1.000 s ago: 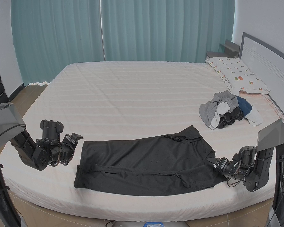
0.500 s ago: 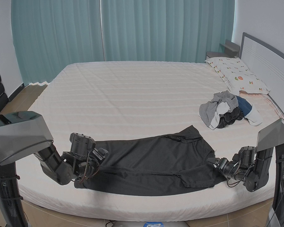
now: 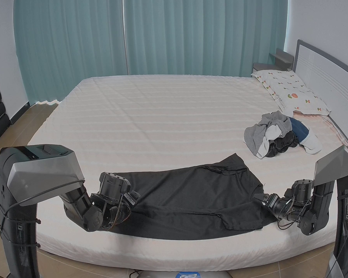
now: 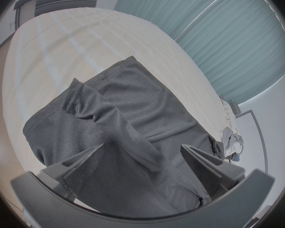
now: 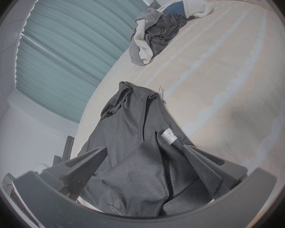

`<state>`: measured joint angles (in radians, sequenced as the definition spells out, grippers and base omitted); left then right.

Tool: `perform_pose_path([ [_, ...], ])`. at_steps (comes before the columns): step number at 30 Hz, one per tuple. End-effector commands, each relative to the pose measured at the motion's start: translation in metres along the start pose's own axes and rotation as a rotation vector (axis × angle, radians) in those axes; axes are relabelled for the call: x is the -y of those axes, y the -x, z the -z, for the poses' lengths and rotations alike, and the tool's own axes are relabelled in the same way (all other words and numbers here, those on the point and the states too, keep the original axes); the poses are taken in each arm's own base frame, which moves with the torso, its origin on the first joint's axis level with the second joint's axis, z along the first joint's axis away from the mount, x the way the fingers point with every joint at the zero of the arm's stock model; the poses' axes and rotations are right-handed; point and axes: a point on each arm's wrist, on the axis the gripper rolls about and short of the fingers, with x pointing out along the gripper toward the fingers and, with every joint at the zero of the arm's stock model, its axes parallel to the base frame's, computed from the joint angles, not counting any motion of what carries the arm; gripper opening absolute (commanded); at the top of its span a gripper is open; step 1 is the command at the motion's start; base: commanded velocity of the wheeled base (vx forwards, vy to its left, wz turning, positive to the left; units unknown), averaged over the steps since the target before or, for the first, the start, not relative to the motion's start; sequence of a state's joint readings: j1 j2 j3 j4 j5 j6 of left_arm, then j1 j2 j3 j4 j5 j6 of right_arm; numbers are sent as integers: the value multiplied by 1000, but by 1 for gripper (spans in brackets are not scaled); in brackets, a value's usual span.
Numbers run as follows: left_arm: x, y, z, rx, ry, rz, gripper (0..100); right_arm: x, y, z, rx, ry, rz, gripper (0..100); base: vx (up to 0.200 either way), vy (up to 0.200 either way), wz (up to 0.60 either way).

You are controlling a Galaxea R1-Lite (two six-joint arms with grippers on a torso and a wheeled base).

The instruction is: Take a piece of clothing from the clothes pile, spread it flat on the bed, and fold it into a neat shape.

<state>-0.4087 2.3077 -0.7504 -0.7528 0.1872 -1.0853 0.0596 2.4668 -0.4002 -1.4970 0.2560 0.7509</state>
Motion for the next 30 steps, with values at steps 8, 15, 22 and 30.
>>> perform_pose_path([
  [8,-1,-31,-35,158,87,-33,100,0,0,1,-2,1,0,100,0,0,0],
  [15,-10,-36,-79,286,245,-15,100,0,0,1,-3,1,1,100,0,0,0],
  [22,-15,-28,-101,328,282,-7,100,0,0,1,4,4,-6,100,0,0,0],
  [30,-31,-12,-116,204,307,39,100,1,0,1,7,3,-7,100,0,0,0],
])
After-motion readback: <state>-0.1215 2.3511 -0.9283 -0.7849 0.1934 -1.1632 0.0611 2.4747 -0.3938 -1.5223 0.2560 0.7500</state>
